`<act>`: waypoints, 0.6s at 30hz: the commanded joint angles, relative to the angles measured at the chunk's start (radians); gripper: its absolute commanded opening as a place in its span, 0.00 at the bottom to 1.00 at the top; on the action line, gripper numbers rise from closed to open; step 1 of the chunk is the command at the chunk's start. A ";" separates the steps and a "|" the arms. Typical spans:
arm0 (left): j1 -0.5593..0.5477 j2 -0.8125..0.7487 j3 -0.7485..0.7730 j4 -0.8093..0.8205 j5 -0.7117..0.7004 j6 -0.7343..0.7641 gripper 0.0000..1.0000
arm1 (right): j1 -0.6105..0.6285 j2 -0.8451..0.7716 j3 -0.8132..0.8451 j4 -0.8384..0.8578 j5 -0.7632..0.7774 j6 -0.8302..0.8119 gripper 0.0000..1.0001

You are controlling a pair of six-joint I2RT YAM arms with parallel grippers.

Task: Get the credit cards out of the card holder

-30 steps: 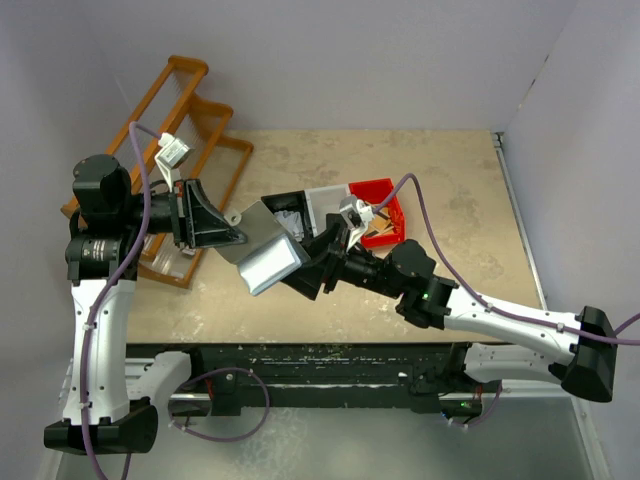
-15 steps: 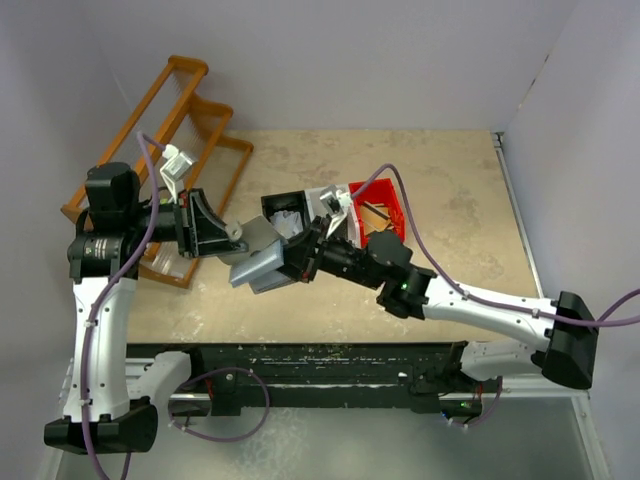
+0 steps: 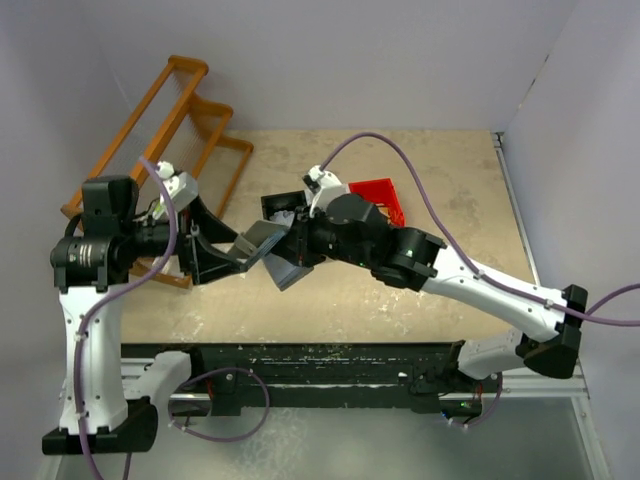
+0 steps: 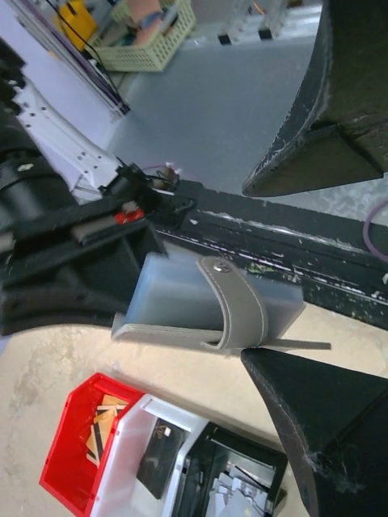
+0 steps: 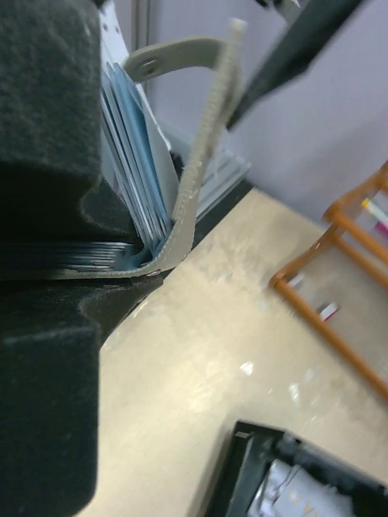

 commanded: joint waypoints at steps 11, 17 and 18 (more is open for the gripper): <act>-0.002 -0.232 -0.323 0.273 -0.208 0.145 0.80 | 0.040 0.217 0.380 -0.390 0.081 0.028 0.00; -0.002 -0.288 -0.410 0.404 -0.269 0.082 0.77 | 0.047 0.265 0.456 -0.401 0.050 0.009 0.00; -0.002 -0.283 -0.411 0.407 -0.269 0.076 0.75 | 0.047 0.272 0.466 -0.400 0.043 0.004 0.00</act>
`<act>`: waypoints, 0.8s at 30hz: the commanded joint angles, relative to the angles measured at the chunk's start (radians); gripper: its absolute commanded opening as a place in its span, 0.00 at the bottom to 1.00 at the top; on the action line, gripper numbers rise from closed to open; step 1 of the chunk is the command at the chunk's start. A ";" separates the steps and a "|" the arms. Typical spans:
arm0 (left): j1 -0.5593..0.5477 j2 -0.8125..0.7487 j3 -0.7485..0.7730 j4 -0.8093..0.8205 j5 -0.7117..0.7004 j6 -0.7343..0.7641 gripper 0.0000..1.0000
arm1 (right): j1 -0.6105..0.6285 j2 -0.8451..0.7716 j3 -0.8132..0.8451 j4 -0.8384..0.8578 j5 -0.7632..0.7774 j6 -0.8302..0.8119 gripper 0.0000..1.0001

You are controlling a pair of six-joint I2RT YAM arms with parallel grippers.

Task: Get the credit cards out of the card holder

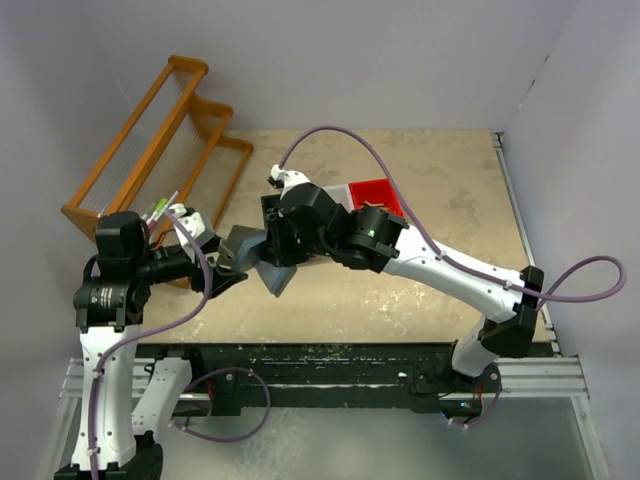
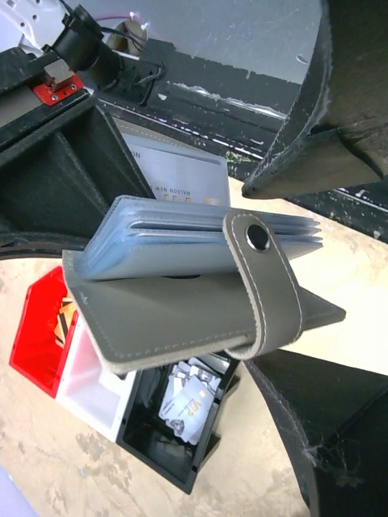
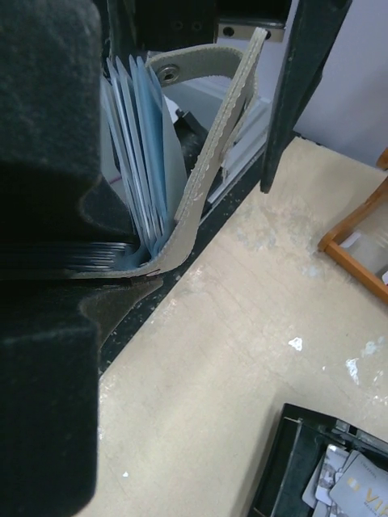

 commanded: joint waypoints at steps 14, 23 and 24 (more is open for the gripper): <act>-0.001 0.138 0.139 -0.024 0.295 -0.111 0.28 | -0.003 -0.151 -0.141 0.331 -0.449 -0.168 0.05; -0.001 0.233 0.244 -0.235 0.590 -0.159 0.38 | -0.051 -0.254 -0.244 0.486 -0.654 -0.224 0.06; -0.001 0.234 0.254 -0.246 0.585 -0.161 0.52 | -0.060 -0.256 -0.245 0.486 -0.662 -0.222 0.06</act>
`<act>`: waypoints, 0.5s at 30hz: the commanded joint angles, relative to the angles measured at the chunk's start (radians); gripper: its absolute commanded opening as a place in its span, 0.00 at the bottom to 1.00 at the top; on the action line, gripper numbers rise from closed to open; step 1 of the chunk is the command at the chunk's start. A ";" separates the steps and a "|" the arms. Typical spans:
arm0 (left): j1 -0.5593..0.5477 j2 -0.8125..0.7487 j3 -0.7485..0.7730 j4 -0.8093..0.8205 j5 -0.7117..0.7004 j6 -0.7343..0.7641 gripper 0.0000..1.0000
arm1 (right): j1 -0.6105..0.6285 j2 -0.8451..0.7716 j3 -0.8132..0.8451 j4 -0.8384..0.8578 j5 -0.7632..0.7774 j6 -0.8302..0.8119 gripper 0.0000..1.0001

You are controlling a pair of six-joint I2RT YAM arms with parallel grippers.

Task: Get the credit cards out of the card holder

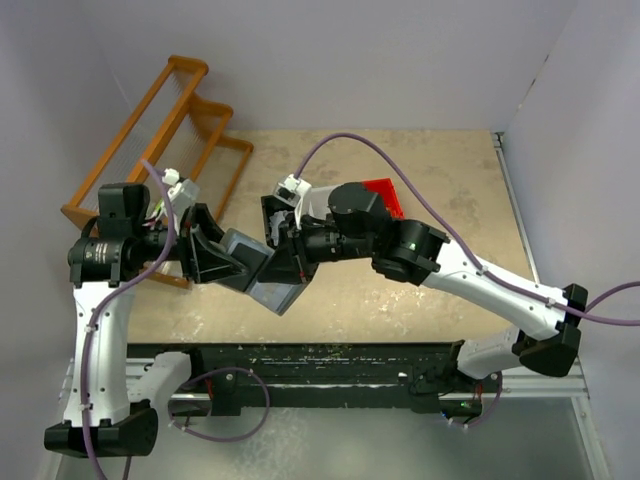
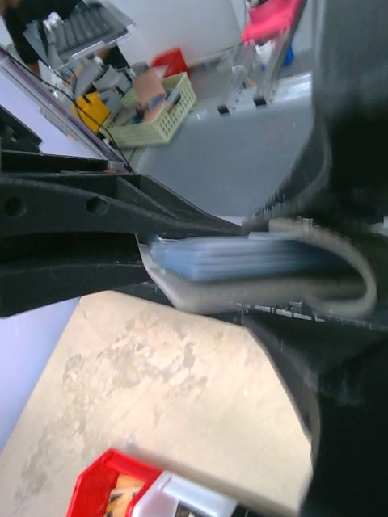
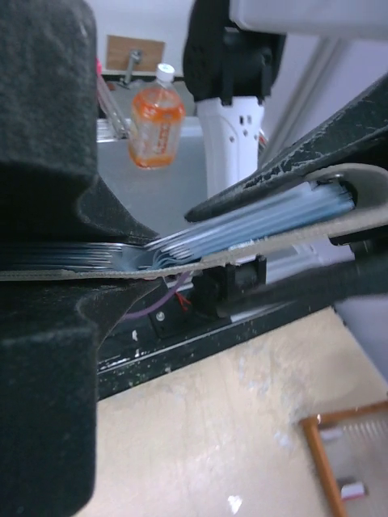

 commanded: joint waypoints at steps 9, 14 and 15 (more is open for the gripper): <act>0.000 -0.106 -0.017 0.226 -0.085 -0.267 0.49 | -0.035 -0.009 0.032 0.087 -0.162 -0.009 0.05; 0.000 -0.097 -0.026 0.240 0.036 -0.329 0.41 | -0.038 -0.005 0.041 0.071 -0.179 -0.025 0.05; 0.000 -0.091 -0.027 0.238 0.062 -0.339 0.40 | -0.041 -0.002 0.044 0.071 -0.192 -0.028 0.05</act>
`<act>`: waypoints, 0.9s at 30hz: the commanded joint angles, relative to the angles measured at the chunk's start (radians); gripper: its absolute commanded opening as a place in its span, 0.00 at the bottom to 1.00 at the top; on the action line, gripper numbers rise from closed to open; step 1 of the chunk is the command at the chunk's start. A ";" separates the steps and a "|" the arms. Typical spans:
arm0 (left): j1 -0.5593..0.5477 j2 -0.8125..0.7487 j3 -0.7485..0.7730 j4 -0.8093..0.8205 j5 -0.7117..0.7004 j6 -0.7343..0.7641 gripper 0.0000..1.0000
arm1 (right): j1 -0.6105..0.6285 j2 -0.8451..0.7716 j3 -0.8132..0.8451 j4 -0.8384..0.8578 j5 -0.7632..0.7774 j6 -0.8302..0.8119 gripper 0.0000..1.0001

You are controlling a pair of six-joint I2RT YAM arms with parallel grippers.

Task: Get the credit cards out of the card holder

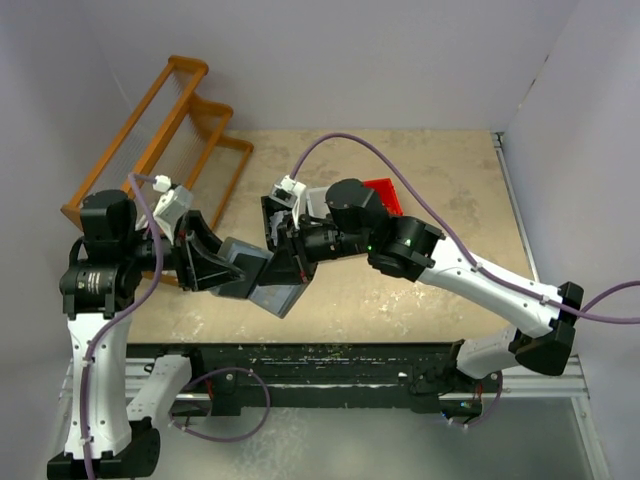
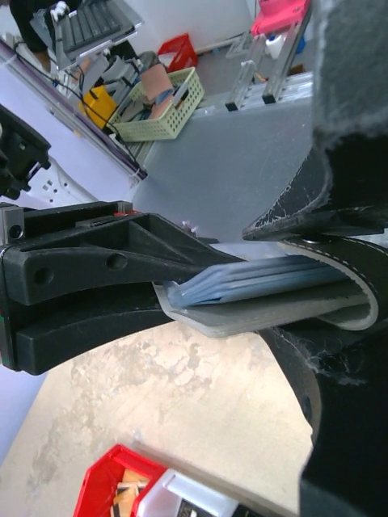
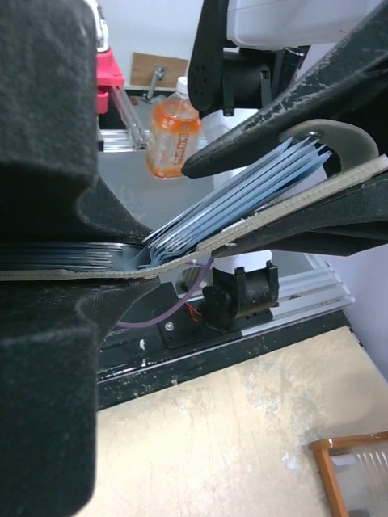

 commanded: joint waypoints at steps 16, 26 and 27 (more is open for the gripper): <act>0.000 0.126 0.008 -0.018 0.086 -0.131 0.00 | -0.165 -0.047 -0.024 0.199 -0.357 -0.031 0.52; 0.000 0.152 -0.003 0.114 -0.131 -0.302 0.00 | -0.231 -0.278 -0.113 0.196 0.232 0.112 0.64; 0.001 0.154 -0.007 0.129 -0.154 -0.316 0.00 | -0.228 -0.307 -0.159 0.263 0.230 0.149 0.64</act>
